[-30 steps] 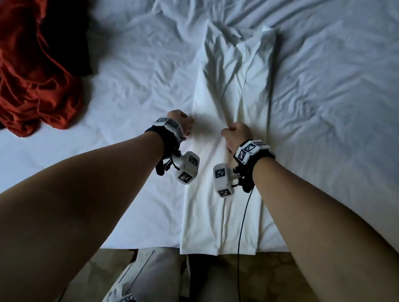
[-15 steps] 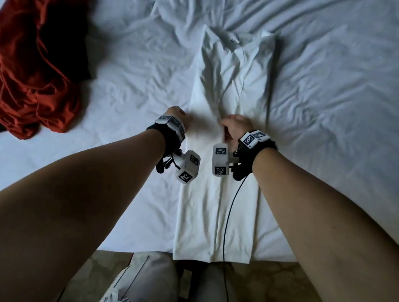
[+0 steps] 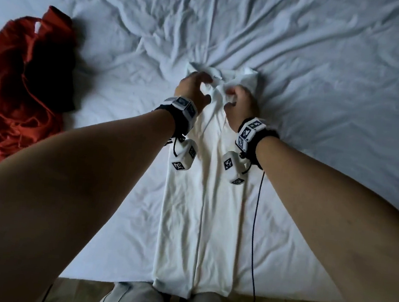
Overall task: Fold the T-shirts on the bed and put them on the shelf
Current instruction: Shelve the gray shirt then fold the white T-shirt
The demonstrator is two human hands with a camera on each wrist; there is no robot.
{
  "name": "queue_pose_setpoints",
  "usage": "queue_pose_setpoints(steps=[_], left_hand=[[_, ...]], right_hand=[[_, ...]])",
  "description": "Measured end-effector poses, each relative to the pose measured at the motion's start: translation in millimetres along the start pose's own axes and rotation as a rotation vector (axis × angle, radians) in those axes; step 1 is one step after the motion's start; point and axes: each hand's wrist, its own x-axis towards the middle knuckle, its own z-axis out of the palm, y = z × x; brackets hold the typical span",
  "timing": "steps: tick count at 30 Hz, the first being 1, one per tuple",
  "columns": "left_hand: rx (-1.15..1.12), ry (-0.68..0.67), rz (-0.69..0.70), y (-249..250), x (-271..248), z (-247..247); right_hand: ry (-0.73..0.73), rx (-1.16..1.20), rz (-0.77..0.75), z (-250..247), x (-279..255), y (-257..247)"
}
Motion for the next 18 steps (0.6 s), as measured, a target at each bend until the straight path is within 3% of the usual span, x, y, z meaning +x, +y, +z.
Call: queue_pose_setpoints(steps=[3, 9, 12, 18], left_hand=[[0.142, -0.118, 0.12, 8, 25, 6], [0.334, -0.251, 0.133, 7, 53, 20], [0.321, -0.235, 0.099, 3, 58, 23], [0.094, -0.106, -0.071, 9, 72, 14]], right_hand=[[-0.055, -0.129, -0.109, -9, 29, -7], [-0.288, -0.402, -0.123, -5, 64, -10], [-0.281, -0.377, -0.069, -5, 68, -6], [-0.087, -0.249, 0.002, -10, 78, -8]])
